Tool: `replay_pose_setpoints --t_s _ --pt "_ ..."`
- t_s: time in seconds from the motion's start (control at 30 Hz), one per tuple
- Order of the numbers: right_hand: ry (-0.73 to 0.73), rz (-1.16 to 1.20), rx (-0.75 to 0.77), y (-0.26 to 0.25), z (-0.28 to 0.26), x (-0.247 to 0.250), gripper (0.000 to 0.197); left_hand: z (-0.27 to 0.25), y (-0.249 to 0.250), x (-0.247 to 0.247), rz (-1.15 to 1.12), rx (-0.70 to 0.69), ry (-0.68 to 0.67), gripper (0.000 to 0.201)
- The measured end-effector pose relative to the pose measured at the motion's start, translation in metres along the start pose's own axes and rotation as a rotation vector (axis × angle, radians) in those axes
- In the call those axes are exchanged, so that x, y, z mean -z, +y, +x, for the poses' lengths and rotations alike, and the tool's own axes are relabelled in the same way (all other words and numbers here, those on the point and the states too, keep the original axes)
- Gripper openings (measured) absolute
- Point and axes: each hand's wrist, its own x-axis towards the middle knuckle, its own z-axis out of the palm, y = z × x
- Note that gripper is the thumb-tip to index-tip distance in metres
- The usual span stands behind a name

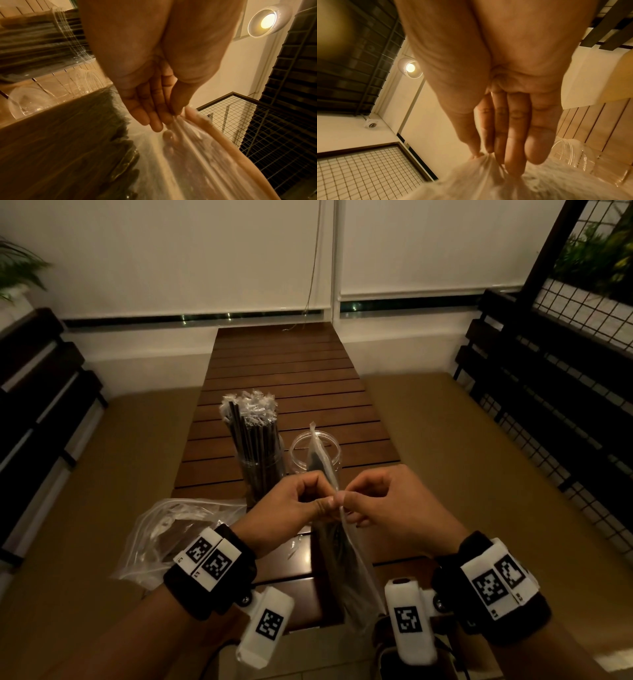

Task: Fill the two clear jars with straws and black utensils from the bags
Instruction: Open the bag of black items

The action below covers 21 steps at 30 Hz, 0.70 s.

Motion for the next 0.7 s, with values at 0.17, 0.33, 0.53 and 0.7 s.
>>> replay_pose_setpoints --t_s 0.17,0.33,0.53,0.7 --pt "0.022 -0.036 -0.013 0.001 0.0046 -0.0023 0.009 -0.0011 0.0031 0.001 0.053 0.0 0.01 0.017" --pt "0.02 -0.079 0.011 -0.0009 0.0062 -0.0036 0.012 -0.0012 0.0058 0.0001 0.095 -0.002 0.007 0.017" --pt "0.0 -0.129 0.034 0.0021 0.0063 -0.0037 0.015 -0.0029 0.0048 -0.001 0.095 0.015 0.021 0.012" --pt "0.031 -0.089 0.044 0.0044 0.0049 -0.0067 0.015 -0.0021 0.0035 -0.002 0.042 0.025 0.039 0.015"
